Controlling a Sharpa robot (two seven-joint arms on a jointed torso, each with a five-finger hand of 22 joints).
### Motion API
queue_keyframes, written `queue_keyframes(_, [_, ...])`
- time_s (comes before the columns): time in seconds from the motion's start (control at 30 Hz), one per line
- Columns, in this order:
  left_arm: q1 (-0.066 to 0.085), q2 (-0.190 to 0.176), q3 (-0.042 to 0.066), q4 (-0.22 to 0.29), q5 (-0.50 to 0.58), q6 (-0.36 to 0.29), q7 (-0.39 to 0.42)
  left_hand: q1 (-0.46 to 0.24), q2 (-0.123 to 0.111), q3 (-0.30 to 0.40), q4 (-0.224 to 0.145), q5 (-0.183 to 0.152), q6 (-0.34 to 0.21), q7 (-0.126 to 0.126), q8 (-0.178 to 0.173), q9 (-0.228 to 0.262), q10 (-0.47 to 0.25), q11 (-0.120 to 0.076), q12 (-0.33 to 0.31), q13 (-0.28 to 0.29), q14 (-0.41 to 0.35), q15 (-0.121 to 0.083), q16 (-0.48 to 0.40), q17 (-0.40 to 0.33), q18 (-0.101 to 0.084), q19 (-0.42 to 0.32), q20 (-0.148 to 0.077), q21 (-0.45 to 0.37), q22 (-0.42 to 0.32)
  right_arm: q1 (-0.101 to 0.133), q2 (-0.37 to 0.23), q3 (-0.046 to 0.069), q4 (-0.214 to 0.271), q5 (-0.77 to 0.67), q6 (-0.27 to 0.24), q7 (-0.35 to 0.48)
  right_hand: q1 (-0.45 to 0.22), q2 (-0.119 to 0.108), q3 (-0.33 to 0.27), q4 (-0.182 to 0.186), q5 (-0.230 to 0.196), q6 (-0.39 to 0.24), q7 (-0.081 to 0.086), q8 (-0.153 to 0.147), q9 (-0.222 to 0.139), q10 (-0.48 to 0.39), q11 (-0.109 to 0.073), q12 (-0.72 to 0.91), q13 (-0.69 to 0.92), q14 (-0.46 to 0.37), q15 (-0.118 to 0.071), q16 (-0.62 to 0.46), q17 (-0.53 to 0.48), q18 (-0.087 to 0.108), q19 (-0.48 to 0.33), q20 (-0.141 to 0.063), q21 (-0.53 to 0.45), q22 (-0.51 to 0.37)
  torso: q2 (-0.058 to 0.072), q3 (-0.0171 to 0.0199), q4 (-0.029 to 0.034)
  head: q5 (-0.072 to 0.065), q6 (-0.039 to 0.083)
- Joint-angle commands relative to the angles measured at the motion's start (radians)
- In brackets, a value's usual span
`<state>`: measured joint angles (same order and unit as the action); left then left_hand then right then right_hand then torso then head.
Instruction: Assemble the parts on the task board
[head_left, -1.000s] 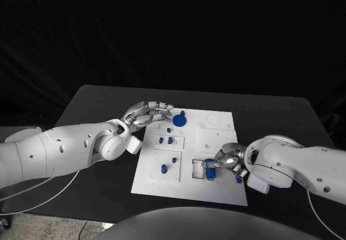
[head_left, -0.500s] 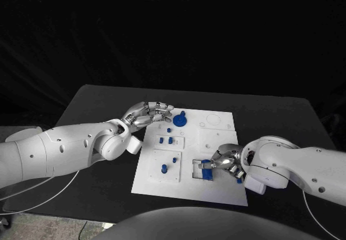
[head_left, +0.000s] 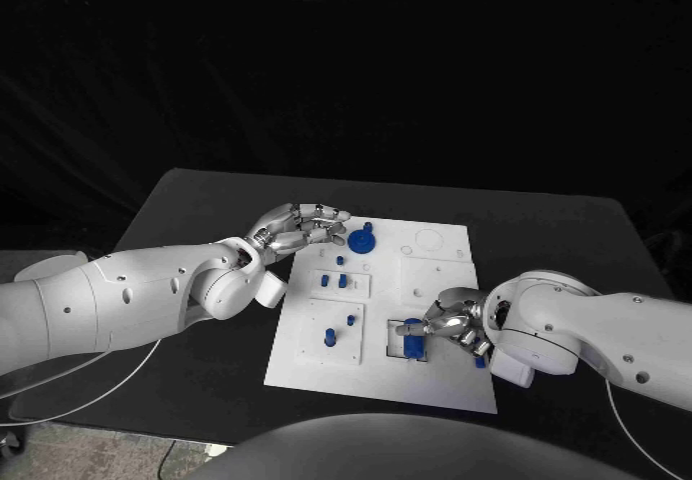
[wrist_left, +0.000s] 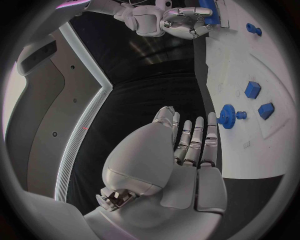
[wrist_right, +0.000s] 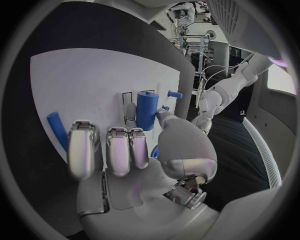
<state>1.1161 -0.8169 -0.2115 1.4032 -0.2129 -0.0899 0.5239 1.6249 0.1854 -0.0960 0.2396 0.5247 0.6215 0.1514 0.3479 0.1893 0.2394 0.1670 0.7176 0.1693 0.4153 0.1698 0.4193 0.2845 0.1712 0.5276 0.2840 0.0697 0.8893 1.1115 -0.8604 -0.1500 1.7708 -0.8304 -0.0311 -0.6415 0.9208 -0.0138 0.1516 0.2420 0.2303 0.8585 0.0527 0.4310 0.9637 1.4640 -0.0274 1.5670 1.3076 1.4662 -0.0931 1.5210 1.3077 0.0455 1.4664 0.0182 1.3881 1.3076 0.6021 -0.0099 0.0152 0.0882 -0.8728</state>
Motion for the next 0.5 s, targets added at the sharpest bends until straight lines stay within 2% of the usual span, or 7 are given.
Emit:
queue_keyframes(0.03, [0.000,-0.001,0.001,0.003,0.002,0.024,0.004,0.001,0.007,0.006,0.002,0.003,-0.002,0.008,0.000,-0.002,0.001,0.006,-0.004,-0.001,0.002,0.006,0.006,-0.001,-0.008,0.005,0.003,0.002,-0.001,-0.004,0.007,-0.003,-0.005,-0.001,0.033,-0.009,-0.021,0.003,-0.017,0.007,-0.031,-0.010,0.001,-0.003,0.001,0.107,0.008,0.004,0.263,0.087,0.011,0.003,0.169,-0.001,0.033,0.009,0.004,0.204,0.000,-0.0004,-0.0012,0.006,0.000])
queue_keyframes(0.17, [0.000,-0.003,0.001,0.004,0.002,0.025,0.002,0.001,0.007,0.006,0.002,0.003,-0.002,0.008,0.000,-0.002,0.001,0.006,-0.004,-0.001,0.002,0.006,0.006,-0.001,-0.008,0.005,0.003,0.002,-0.001,-0.004,0.009,-0.003,-0.006,-0.001,0.032,-0.008,-0.041,0.006,-0.040,0.023,-0.076,-0.014,0.002,-0.002,0.002,0.107,0.009,0.004,0.263,0.087,0.012,0.003,0.167,-0.001,0.033,0.010,0.003,0.204,0.001,0.0000,-0.0005,0.000,0.000])
queue_keyframes(0.23, [0.000,-0.004,0.001,0.005,0.002,0.024,0.001,0.001,0.007,0.006,0.002,0.003,-0.002,0.008,0.000,-0.002,0.001,0.006,-0.004,-0.001,0.002,0.006,0.006,-0.001,-0.008,0.005,0.003,0.002,-0.001,-0.004,0.007,-0.003,-0.003,-0.001,0.030,-0.008,-0.054,0.004,-0.054,0.033,-0.101,-0.016,0.002,-0.002,0.003,0.107,0.009,0.004,0.263,0.086,0.012,0.003,0.166,-0.001,0.033,0.010,0.002,0.204,0.004,0.0010,0.0026,-0.004,0.000])
queue_keyframes(0.33, [0.001,-0.003,0.001,0.005,0.002,0.024,0.000,0.001,0.007,0.006,0.002,0.003,-0.002,0.008,0.000,-0.002,0.001,0.006,-0.004,-0.001,0.002,0.006,0.006,-0.001,-0.008,0.005,0.003,0.002,-0.001,-0.003,0.006,-0.002,0.000,-0.001,0.029,-0.008,-0.065,0.000,-0.074,0.040,-0.132,-0.019,0.003,-0.001,0.004,0.107,0.010,0.004,0.263,0.087,0.013,0.003,0.167,-0.001,0.033,0.011,0.002,0.204,0.006,0.0012,0.0030,-0.001,0.000])
queue_keyframes(0.5, [0.000,0.002,0.001,0.001,0.002,0.027,0.000,0.001,0.007,0.006,0.002,0.003,-0.002,0.008,0.000,-0.002,0.001,0.006,-0.004,-0.001,0.002,0.006,0.006,-0.001,-0.008,0.005,0.003,0.002,-0.001,-0.003,0.008,-0.001,0.000,-0.002,0.029,-0.006,-0.068,-0.005,-0.087,0.040,-0.151,-0.023,0.004,-0.002,0.005,0.107,0.011,0.004,0.263,0.086,0.013,0.003,0.165,-0.001,0.032,0.012,0.001,0.204,0.003,0.0001,0.0034,0.000,0.000])
